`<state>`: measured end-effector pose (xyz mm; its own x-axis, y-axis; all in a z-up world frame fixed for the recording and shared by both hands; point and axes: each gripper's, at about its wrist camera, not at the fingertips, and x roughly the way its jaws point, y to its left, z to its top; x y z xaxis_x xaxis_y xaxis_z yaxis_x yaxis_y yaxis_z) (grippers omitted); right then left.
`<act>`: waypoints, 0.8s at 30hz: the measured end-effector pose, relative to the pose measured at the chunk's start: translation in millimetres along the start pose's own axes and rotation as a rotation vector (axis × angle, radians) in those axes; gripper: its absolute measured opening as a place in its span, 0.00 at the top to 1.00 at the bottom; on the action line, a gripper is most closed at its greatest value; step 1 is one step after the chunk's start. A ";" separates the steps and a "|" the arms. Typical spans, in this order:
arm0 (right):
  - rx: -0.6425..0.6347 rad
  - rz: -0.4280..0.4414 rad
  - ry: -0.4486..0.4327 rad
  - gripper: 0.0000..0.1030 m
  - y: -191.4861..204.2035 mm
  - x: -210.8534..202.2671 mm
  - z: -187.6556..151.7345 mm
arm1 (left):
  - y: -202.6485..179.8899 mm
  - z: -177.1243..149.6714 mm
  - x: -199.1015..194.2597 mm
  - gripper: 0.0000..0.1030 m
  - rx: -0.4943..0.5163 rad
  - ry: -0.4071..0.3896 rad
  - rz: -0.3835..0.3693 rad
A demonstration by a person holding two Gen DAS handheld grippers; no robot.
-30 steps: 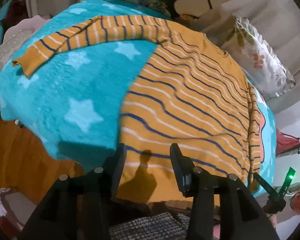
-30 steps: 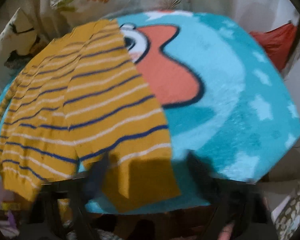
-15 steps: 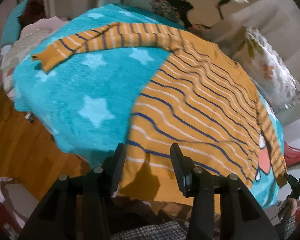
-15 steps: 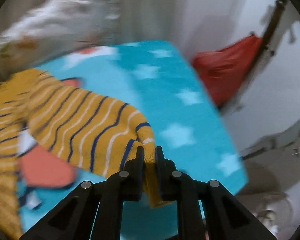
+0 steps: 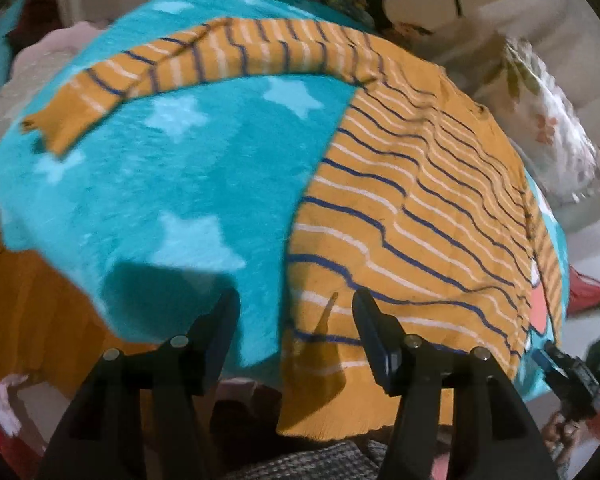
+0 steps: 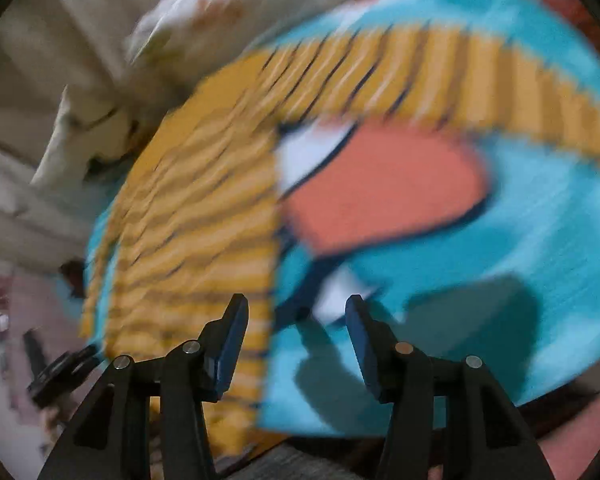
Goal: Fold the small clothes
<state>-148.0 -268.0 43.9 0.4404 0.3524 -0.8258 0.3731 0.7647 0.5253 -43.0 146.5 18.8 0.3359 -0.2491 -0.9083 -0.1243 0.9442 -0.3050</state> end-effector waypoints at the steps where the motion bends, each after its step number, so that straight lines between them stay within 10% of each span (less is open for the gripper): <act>1: 0.001 0.026 0.021 0.47 7.5 11.4 -5.8 | -0.1 2.0 4.1 0.44 0.012 0.014 -0.017; 15: 0.076 0.194 0.085 0.47 56.2 68.9 -55.8 | -11.5 -8.9 31.9 0.42 0.151 0.153 -0.286; 21: 0.054 0.072 0.091 0.88 59.0 67.1 -67.6 | -8.7 -17.9 31.8 0.91 0.106 0.163 -0.179; 24: 0.065 0.075 0.106 0.90 49.2 66.2 -62.6 | -0.6 -19.9 25.1 0.92 0.060 0.149 -0.159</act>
<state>-151.6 -173.3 2.2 0.3813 0.4650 -0.7990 0.3963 0.6987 0.5957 -53.0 135.4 -9.5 0.2052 -0.4210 -0.8836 -0.0232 0.9004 -0.4344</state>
